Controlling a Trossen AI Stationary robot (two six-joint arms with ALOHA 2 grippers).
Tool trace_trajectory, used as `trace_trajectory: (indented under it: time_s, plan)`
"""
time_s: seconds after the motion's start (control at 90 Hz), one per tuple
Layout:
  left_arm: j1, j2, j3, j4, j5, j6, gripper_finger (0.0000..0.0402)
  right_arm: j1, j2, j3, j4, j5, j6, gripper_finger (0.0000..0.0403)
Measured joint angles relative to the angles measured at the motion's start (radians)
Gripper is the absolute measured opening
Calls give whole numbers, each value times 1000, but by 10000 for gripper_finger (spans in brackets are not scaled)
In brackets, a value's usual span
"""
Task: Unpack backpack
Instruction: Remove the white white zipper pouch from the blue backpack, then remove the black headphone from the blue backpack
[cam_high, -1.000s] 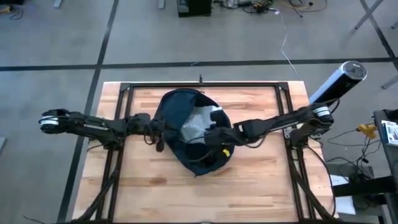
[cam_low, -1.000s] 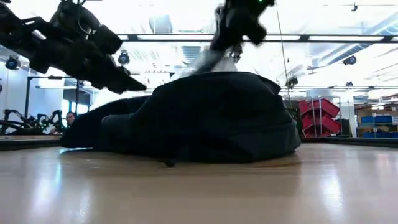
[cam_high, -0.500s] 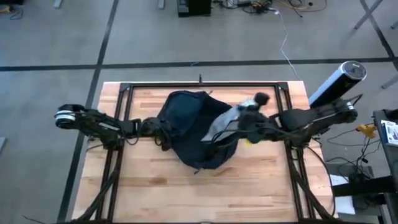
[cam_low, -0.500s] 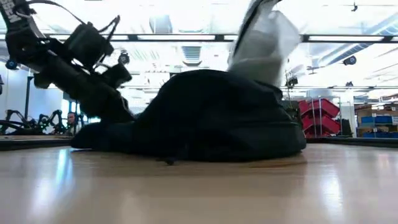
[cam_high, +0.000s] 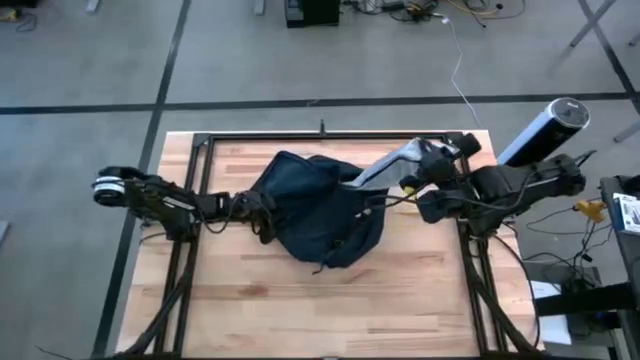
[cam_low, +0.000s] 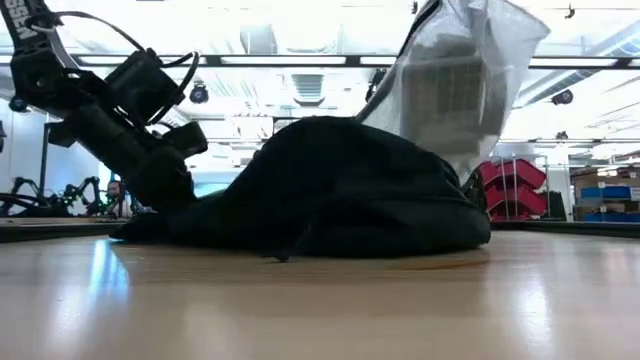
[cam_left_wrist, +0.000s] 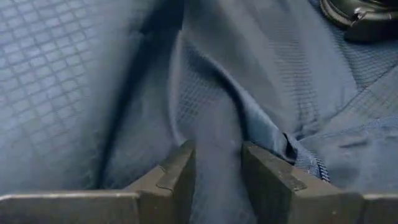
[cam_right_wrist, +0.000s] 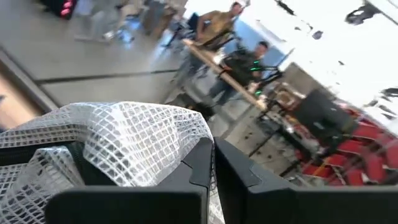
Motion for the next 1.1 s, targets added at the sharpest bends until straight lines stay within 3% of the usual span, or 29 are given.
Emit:
trace_trajectory:
  time_s: [0.2, 0.356, 0.522, 0.667, 0.844, 0.989, 1.1]
  plan:
    - [-31, -57, -1, -86, 1, -42, 118, -28, -8, -27, -54, 14, 52, 0]
    - [-42, -182, -3, -270, -11, -110, 118, -110, -11, -29, -148, 40, 121, 0]
    - [-57, -350, -3, -411, -26, -169, 118, -234, -10, -54, -152, 18, 88, 0]
    - [-132, -464, -3, -364, -25, -141, 118, -281, -5, -139, -129, -114, 97, 0]
    - [-290, -524, -3, -196, -22, -60, 118, -230, 3, -310, 31, -346, 122, 0]
    - [-383, -462, -2, -74, -101, -26, 118, -132, 3, -444, 265, -522, 124, 0]
    - [-392, -339, -2, -2, -197, -34, 118, -60, 7, -497, 363, -563, 144, 0]
